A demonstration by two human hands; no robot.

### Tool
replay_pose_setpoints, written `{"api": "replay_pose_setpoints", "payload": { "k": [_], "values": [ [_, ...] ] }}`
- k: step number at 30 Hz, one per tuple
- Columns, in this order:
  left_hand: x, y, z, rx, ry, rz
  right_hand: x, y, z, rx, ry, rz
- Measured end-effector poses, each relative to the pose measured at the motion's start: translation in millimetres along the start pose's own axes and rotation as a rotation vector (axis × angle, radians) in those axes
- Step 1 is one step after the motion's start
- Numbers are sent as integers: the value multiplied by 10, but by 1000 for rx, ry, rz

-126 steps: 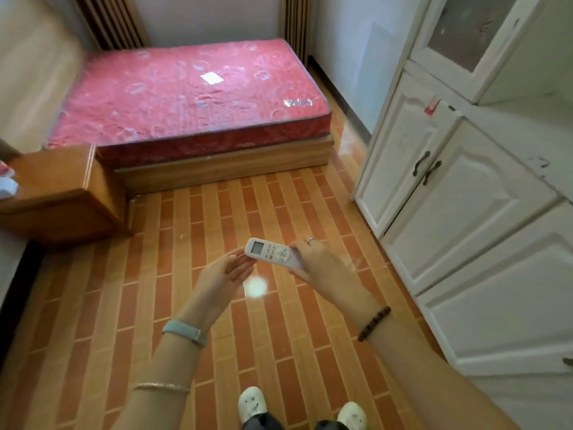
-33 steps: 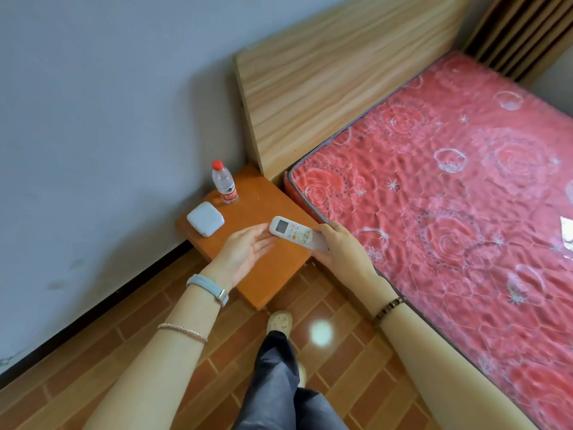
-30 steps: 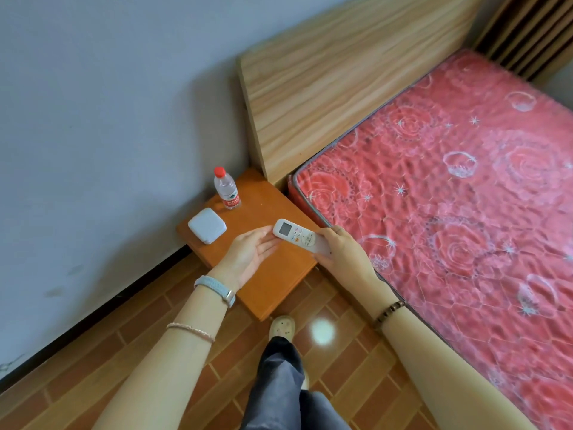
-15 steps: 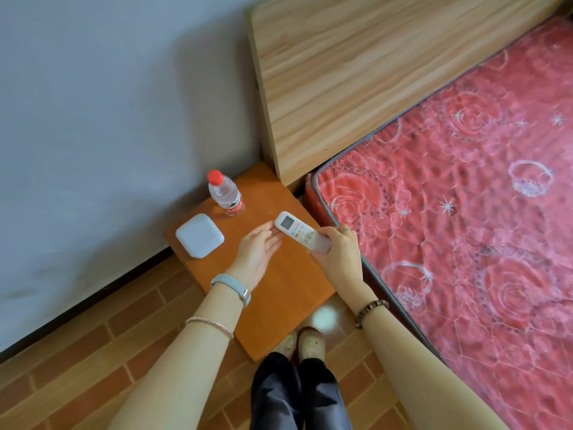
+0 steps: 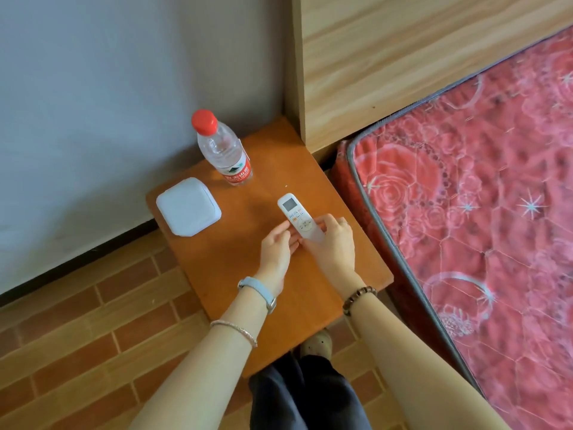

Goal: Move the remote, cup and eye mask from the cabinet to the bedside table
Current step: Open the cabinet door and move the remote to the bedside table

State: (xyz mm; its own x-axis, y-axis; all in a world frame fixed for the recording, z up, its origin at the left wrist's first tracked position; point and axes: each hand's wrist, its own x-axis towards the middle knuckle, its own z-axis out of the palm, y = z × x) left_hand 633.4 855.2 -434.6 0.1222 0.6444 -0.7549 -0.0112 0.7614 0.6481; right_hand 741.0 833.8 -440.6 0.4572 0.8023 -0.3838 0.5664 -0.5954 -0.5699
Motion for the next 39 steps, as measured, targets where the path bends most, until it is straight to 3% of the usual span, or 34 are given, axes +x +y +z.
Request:
{"api": "replay_pose_setpoints", "payload": {
  "k": [30,35,39],
  "values": [
    [465,66,297,117,-33,119,534,175,-6,33,103,-30],
    [357,117,285,304,-39,130,511,89,-124,-49,34,-12],
    [28,321,226,625,21,269,294,4,-471,-173,72,-113]
  ]
}}
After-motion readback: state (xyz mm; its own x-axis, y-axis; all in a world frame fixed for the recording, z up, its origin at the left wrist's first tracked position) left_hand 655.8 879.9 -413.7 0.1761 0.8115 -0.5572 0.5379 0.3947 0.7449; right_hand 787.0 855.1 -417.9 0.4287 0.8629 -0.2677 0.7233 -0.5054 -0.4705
